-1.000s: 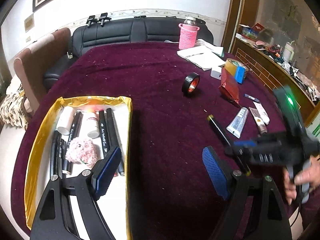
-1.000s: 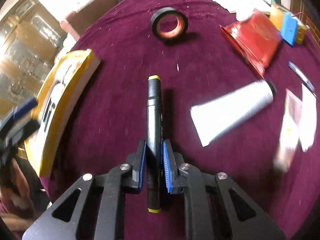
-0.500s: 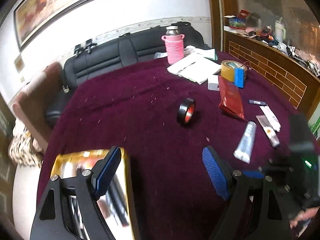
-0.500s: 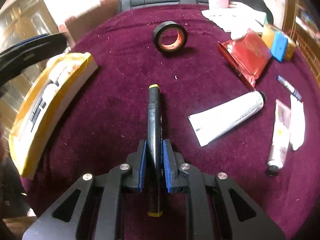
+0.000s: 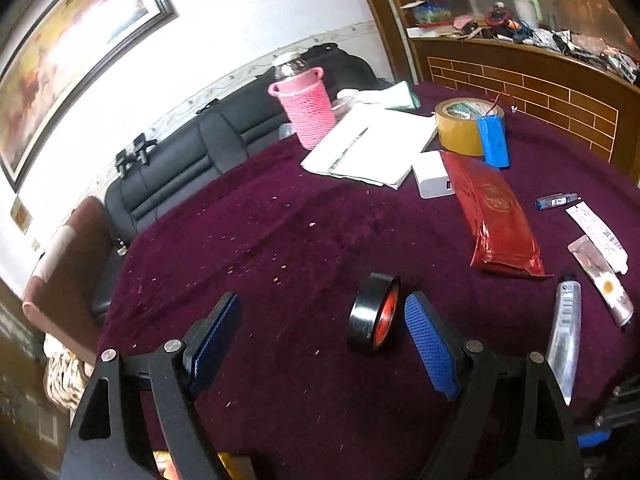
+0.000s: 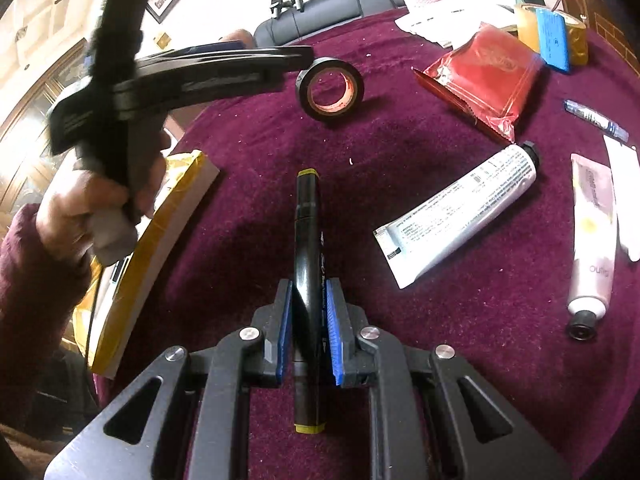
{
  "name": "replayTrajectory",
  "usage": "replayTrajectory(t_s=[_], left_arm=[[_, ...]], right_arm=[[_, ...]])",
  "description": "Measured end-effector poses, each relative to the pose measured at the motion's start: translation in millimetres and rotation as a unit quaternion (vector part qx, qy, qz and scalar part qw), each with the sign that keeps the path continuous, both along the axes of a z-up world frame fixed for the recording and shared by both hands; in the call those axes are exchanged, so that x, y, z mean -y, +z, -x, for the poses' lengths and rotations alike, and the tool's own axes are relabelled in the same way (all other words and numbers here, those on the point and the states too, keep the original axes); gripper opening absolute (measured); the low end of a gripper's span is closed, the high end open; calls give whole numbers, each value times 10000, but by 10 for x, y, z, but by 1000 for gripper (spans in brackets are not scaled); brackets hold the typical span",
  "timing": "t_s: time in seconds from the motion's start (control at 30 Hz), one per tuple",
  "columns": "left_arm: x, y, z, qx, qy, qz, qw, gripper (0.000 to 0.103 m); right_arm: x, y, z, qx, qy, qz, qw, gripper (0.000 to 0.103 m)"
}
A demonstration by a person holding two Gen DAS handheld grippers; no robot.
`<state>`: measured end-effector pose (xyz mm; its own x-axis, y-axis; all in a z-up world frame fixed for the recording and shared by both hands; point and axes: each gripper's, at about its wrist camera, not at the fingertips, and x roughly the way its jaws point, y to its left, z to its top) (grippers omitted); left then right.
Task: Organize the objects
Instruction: 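Grasp the black tape roll with the left gripper while the right gripper holds the marker, then carry the tape roll into the box and open the left gripper while the right gripper carries the marker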
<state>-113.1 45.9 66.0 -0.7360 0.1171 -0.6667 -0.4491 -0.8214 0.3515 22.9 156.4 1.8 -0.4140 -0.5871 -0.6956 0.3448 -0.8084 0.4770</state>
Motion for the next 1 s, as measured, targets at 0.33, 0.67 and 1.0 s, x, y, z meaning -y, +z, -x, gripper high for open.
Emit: replayTrajectory(t_s=[0.33,0.67,1.0], left_arm=[[-112,-333,188,834,50,48,9965,16],[278,-76,-280,975,256,-767,9919,12],[1061,495,-1208,703,426,-1607,9836,12]], right_arm=[[-29,-18,7,42,28,134,9999,14],[-37,-28,14,75,11,243,9997,14],[-168,-119,117,530,-205,849,9948,13]])
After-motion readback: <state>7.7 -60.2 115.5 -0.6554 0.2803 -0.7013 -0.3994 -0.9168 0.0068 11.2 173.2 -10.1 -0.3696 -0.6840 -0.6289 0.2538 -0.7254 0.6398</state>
